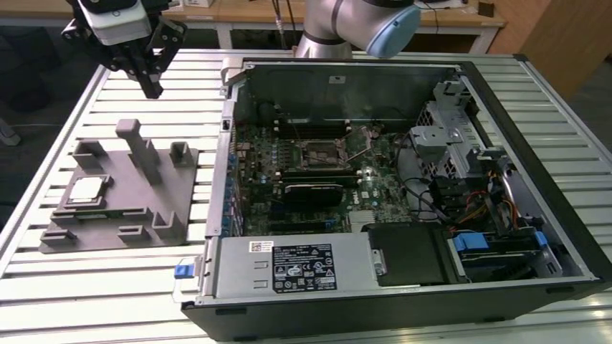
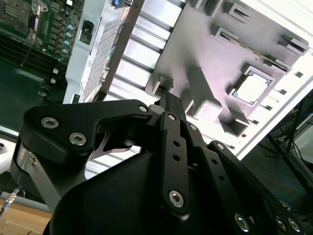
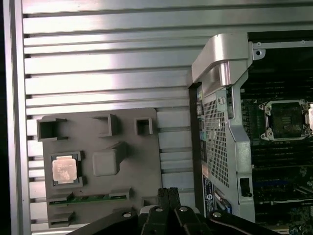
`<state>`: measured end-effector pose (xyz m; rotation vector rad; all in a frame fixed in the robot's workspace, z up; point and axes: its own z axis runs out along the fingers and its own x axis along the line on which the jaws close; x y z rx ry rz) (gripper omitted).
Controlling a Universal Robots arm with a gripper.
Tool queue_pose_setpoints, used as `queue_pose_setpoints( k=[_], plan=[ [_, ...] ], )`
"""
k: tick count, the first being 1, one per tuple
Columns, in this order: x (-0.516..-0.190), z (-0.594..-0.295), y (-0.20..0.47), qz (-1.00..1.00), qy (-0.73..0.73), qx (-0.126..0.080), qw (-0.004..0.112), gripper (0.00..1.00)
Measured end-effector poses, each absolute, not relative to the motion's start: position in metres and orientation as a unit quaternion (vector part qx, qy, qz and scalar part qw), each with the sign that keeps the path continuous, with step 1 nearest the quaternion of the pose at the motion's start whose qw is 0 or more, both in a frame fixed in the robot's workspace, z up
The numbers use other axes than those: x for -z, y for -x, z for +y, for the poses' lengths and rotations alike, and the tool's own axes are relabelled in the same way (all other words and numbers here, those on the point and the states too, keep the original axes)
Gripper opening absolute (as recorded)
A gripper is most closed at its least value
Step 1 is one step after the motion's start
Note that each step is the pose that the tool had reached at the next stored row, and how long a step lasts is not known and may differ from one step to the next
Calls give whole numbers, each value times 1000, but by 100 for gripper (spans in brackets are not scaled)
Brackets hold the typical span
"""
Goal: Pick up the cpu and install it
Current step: 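Reach for the cpu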
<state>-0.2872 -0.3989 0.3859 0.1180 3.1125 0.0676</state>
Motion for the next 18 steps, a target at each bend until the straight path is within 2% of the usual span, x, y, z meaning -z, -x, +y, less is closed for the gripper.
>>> queue_pose_setpoints(
  k=[18],
  plan=[
    [-385, -399, 310, 999, -38, -22, 13, 11]
  ],
)
